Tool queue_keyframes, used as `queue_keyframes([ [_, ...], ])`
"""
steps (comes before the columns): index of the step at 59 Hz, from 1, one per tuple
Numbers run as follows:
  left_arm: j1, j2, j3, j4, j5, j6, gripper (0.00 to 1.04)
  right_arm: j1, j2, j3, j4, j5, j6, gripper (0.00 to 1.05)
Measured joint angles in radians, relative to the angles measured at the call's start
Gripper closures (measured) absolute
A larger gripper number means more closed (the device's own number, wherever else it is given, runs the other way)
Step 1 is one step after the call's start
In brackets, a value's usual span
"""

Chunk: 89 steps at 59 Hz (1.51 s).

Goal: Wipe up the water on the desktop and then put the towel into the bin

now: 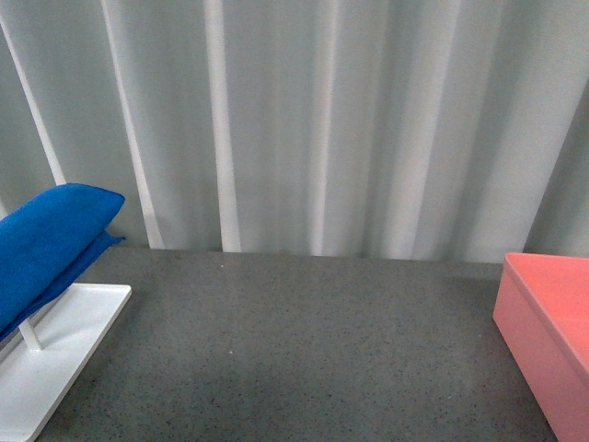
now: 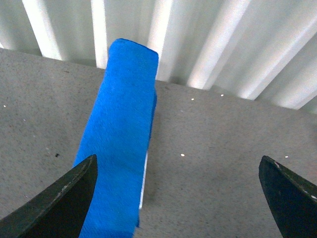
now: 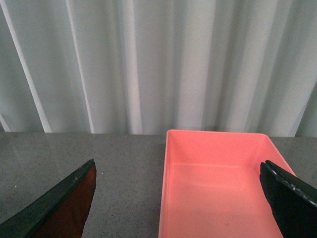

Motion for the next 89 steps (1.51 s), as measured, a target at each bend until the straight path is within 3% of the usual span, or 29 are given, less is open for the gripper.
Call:
queue_keyframes([
  [17, 0.041, 0.633, 0.503, -0.085, -0.087, 0.299, 0.07, 0.000, 0.000, 0.000, 0.000, 0.000, 0.000, 0.07],
  [31, 0.044, 0.871, 0.679, -0.087, -0.068, 0.423, 0.07, 0.000, 0.000, 0.000, 0.000, 0.000, 0.000, 0.07],
  [42, 0.032, 0.989, 0.748, -0.117, -0.047, 0.418, 0.07, 0.000, 0.000, 0.000, 0.000, 0.000, 0.000, 0.07],
  [89, -0.030, 1.126, 0.742, 0.020, -0.212, 0.347, 0.07, 0.000, 0.000, 0.000, 0.000, 0.000, 0.000, 0.07],
])
